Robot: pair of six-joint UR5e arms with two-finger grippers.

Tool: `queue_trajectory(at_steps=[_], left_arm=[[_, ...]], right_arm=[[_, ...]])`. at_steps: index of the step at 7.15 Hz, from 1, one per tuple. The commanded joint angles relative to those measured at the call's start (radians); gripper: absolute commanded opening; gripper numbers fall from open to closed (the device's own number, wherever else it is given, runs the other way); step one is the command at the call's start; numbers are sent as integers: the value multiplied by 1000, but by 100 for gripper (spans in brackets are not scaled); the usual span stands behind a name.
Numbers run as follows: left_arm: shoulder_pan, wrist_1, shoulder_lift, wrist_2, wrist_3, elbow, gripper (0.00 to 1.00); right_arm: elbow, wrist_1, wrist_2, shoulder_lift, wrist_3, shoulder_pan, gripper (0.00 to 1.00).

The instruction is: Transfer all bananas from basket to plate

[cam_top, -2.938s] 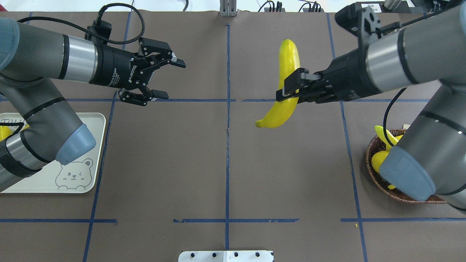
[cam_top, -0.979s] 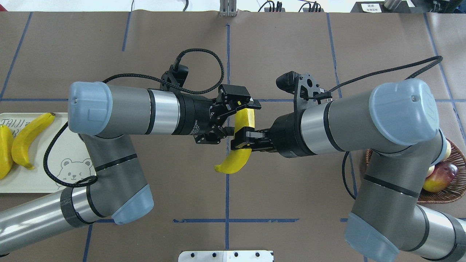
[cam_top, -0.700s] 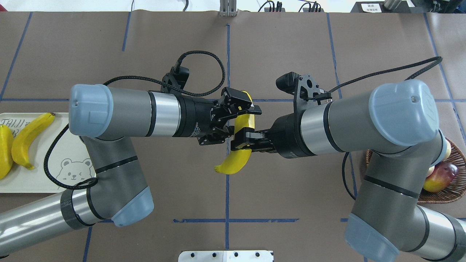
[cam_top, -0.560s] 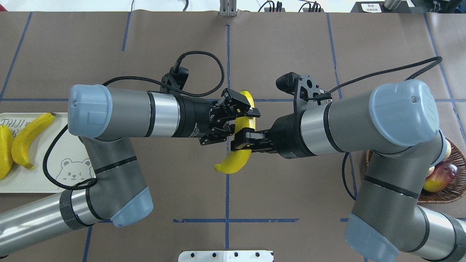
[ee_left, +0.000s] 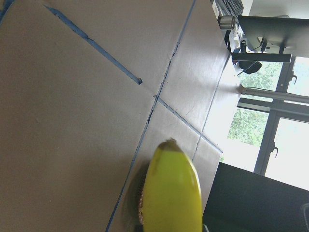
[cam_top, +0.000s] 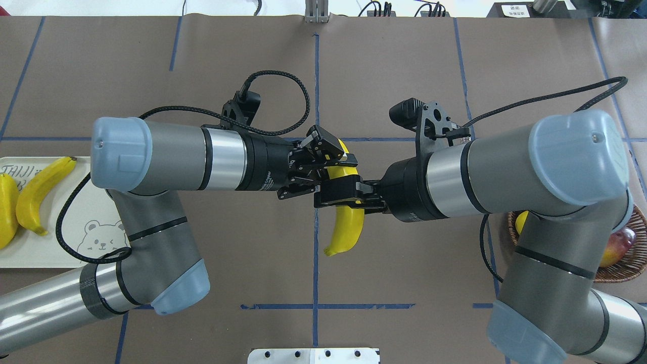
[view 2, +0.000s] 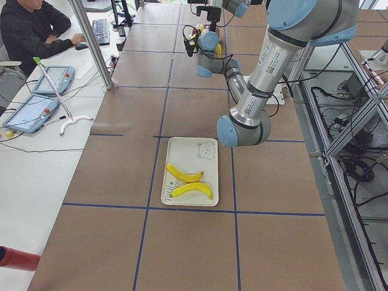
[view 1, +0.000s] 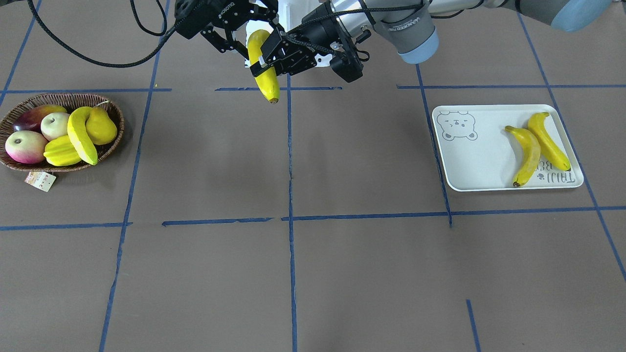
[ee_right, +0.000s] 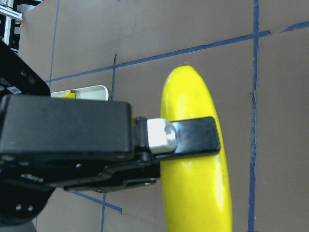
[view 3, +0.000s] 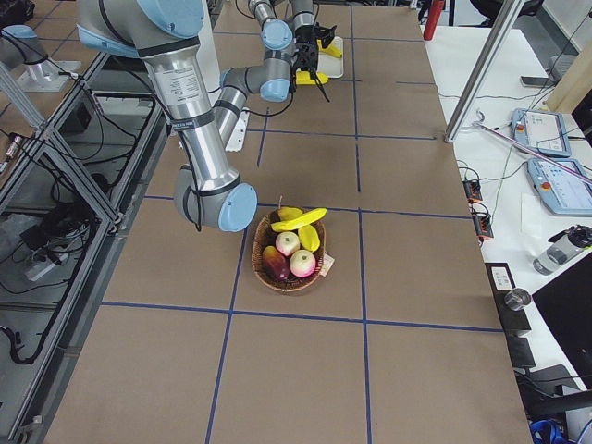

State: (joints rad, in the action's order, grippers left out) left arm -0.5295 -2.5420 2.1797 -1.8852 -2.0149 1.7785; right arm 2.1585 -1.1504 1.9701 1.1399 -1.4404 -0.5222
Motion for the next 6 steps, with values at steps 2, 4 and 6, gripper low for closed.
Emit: queue_trajectory(at_steps=[2, 4, 6], left_arm=[[-73, 29, -45, -30, 13, -13, 0], [-176, 302, -139, -147, 233, 10, 0], [-277, 469, -277, -176, 428, 44, 0]], right_arm=[[36, 0, 1, 23, 0, -13, 100], [73, 0, 12, 82, 2, -76, 100], [78, 1, 12, 109, 0, -110, 100]])
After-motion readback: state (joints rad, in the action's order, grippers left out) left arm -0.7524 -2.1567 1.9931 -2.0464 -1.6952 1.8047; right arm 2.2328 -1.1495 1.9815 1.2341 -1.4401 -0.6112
